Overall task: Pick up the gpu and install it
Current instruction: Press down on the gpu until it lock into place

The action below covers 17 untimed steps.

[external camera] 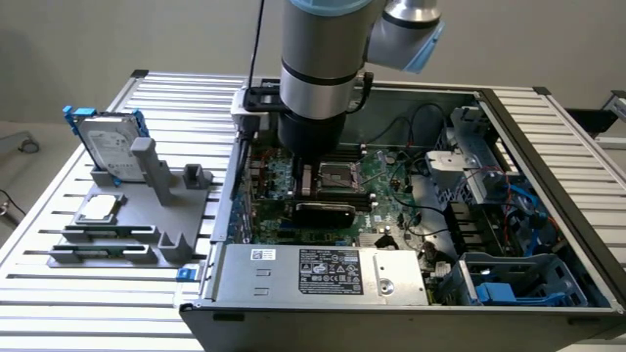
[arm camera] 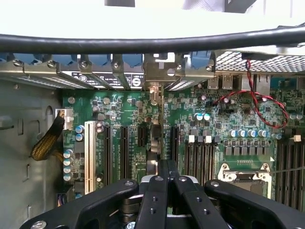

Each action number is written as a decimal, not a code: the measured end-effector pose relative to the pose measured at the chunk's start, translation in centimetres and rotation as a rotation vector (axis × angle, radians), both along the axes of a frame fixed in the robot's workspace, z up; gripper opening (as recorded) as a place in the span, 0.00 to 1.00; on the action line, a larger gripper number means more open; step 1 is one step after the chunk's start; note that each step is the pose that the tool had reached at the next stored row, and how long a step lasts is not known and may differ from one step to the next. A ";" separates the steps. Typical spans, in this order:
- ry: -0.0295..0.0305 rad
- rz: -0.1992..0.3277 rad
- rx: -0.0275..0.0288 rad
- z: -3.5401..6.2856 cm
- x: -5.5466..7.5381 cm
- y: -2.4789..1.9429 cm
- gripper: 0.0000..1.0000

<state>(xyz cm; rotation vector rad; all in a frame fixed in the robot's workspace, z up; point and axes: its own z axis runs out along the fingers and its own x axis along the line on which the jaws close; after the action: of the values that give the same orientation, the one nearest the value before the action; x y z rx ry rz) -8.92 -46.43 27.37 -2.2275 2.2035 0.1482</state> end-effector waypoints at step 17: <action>0.0030 0.000 -0.0097 1.70 -2.1 -0.02 0.11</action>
<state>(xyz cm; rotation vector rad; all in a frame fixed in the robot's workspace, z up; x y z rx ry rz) -11.02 -46.45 29.07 -2.2338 2.2104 0.1413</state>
